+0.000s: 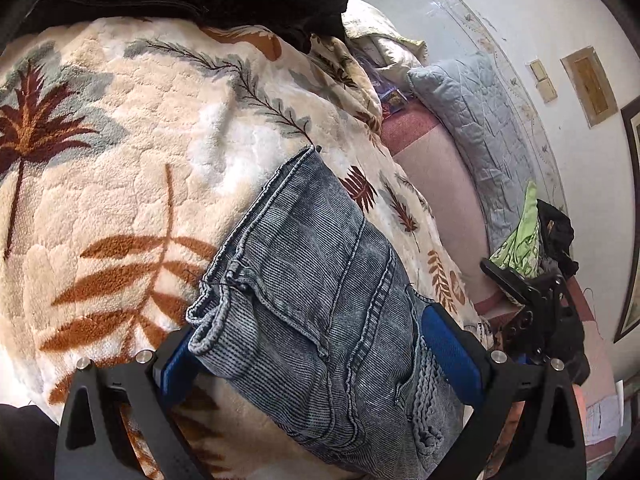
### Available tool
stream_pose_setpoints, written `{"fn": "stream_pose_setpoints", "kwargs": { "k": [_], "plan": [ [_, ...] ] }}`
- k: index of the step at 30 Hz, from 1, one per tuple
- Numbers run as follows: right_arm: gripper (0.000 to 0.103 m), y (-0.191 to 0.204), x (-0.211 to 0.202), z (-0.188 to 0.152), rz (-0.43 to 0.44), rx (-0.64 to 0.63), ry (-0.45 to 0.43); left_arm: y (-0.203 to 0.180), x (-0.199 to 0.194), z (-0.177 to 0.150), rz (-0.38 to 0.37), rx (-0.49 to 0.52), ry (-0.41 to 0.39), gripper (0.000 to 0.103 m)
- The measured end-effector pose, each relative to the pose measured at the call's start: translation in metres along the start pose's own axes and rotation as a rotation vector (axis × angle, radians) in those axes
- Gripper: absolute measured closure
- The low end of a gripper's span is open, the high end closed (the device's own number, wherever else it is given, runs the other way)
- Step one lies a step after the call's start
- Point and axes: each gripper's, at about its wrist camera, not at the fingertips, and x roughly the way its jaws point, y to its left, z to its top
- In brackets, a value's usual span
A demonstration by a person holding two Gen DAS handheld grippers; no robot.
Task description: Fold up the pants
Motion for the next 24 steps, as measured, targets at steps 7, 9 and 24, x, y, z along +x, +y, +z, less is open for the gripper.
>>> {"fn": "stream_pose_setpoints", "kwargs": {
  "k": [7, 9, 24],
  "plan": [
    [0.023, 0.003, 0.035, 0.018, -0.105, -0.033, 0.072, 0.000, 0.001, 0.001, -0.002, 0.018, 0.005, 0.002],
    [0.023, 0.027, 0.025, 0.016, -0.083, -0.123, 0.038, -0.001, 0.002, 0.000, 0.006, 0.022, 0.002, 0.002],
    [0.010, 0.016, -0.026, -0.039, -0.029, -0.153, 0.049, 0.011, -0.002, 0.004, -0.056, -0.061, -0.001, 0.002]
  ]
}}
